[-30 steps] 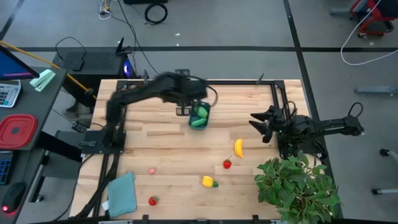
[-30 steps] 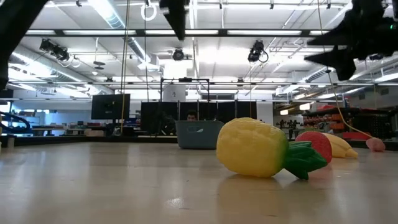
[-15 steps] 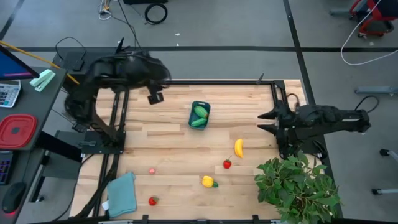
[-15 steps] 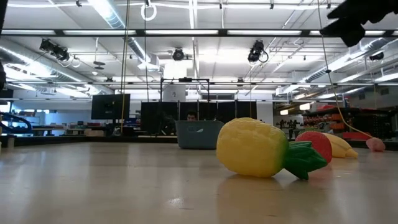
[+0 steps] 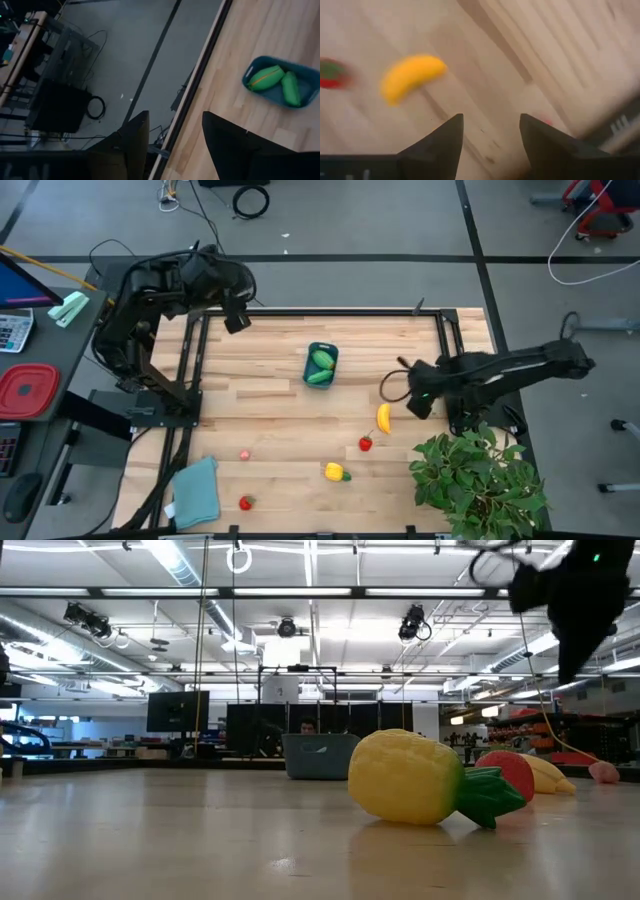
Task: Pick and placing Produce into tupperware
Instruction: Put the top pink peach into the blue bin
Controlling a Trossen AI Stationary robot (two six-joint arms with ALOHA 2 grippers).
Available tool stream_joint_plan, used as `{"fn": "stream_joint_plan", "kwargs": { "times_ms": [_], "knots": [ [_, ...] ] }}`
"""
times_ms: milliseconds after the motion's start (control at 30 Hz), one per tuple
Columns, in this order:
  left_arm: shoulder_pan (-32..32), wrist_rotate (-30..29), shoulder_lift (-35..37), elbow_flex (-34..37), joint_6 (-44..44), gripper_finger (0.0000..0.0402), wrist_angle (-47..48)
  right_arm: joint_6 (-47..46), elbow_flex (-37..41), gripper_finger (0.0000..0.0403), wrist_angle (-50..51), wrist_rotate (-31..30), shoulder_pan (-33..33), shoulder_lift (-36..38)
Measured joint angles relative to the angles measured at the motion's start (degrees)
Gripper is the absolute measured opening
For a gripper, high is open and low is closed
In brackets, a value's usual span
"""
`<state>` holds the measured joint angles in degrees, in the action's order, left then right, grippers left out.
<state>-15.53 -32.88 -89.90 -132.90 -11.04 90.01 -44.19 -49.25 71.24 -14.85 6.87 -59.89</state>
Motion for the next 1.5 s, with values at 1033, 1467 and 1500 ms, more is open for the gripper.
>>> {"fn": "stream_joint_plan", "kwargs": {
  "times_ms": [1033, 1467, 1500],
  "knots": [
    [-7.57, 13.01, -0.1, 13.42, -3.42, 0.0175, -0.82, -14.05, 6.64, 0.0203, 2.73, 8.03, -22.99, -8.91],
    [-7.89, 17.25, -0.47, 13.45, -6.15, 0.0176, -2.18, -19.56, 5.28, 0.0199, -0.61, 13.49, -25.07, -8.86],
    [-7.9, 17.24, -0.47, 13.45, -6.13, 0.0175, -2.16, -19.8, 5.28, 0.0199, -0.85, 13.85, -25.09, -8.86]
  ]
}}
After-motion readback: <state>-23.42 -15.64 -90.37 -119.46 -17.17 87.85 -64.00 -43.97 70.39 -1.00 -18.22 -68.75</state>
